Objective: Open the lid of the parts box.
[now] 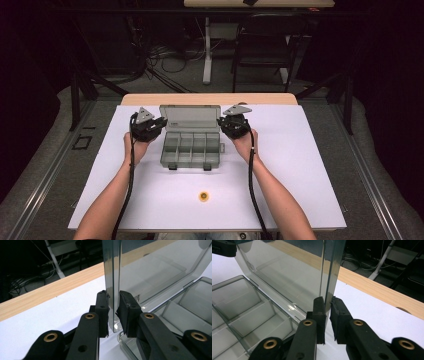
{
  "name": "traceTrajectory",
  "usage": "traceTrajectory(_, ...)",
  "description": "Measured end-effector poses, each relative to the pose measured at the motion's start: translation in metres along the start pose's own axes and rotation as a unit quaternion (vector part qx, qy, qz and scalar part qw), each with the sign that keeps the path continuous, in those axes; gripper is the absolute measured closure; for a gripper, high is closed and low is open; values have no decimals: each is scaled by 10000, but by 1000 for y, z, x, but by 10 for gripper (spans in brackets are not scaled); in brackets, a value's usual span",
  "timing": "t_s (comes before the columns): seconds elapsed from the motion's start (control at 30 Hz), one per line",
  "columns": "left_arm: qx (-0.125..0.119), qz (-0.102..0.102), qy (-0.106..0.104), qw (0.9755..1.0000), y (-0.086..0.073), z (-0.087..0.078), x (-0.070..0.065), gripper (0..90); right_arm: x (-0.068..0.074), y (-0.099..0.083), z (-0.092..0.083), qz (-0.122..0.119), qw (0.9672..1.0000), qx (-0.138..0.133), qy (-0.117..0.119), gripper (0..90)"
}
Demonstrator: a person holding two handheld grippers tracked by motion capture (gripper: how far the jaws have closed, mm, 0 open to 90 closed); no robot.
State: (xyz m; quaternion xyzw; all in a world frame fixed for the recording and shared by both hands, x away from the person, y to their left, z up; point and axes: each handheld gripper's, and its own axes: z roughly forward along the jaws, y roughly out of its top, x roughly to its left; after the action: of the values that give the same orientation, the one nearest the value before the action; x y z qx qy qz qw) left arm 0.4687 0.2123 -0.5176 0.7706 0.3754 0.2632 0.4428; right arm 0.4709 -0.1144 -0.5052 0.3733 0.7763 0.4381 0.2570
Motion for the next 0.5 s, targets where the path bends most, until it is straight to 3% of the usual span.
traceTrajectory(0.5, 250, -9, 103, 9996, -4, 11, 0, 801, -3, -1, 7, 64, 9999, 122, -18, 826)
